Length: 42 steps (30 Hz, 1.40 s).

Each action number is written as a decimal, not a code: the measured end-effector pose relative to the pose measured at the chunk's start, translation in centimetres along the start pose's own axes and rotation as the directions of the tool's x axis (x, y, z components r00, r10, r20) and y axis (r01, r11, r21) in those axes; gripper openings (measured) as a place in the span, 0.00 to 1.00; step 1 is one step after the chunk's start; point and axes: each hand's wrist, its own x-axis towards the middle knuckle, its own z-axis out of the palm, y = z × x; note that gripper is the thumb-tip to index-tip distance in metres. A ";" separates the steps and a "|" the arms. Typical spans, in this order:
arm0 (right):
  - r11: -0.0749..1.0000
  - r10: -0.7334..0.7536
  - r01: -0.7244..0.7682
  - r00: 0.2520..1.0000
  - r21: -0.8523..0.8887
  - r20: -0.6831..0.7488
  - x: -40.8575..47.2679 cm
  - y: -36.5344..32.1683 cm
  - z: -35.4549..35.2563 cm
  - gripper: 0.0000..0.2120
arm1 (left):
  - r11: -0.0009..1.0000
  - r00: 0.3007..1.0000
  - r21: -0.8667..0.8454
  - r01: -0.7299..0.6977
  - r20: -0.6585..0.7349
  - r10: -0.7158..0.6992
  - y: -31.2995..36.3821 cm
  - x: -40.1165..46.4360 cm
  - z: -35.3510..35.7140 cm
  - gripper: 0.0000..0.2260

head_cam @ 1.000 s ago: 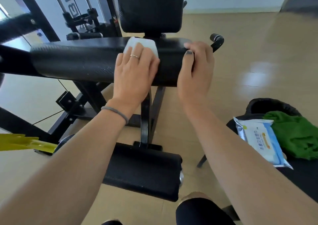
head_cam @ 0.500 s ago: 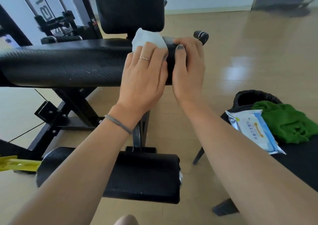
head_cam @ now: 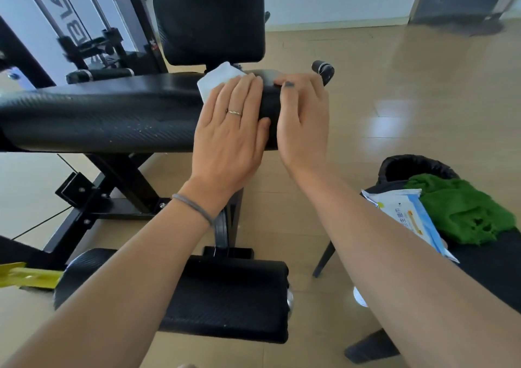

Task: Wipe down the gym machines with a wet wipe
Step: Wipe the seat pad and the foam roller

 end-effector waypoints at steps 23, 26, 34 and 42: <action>0.996 -0.023 0.024 1.000 -0.091 0.014 1.2 0.3 -0.1 0.10 | 0.869 0.871 0.074 0.489 0.011 -0.491 -6.3 -3.0 -1.2 0.21; 0.998 0.023 -0.017 0.995 -0.056 0.095 1.4 -0.2 -0.5 0.11 | 0.903 0.903 -0.031 0.428 -0.009 -0.429 -0.8 -0.9 -0.4 0.21; 0.886 0.366 -0.448 0.836 0.124 0.408 4.2 -0.8 -4.9 0.29 | 0.994 0.990 -0.077 0.081 0.126 -0.071 4.9 0.5 -0.3 0.24; 0.984 0.168 -0.176 0.973 0.034 0.156 0.7 -1.3 -2.0 0.12 | 0.887 0.883 0.031 0.460 0.087 -0.461 -4.3 -3.0 -1.8 0.23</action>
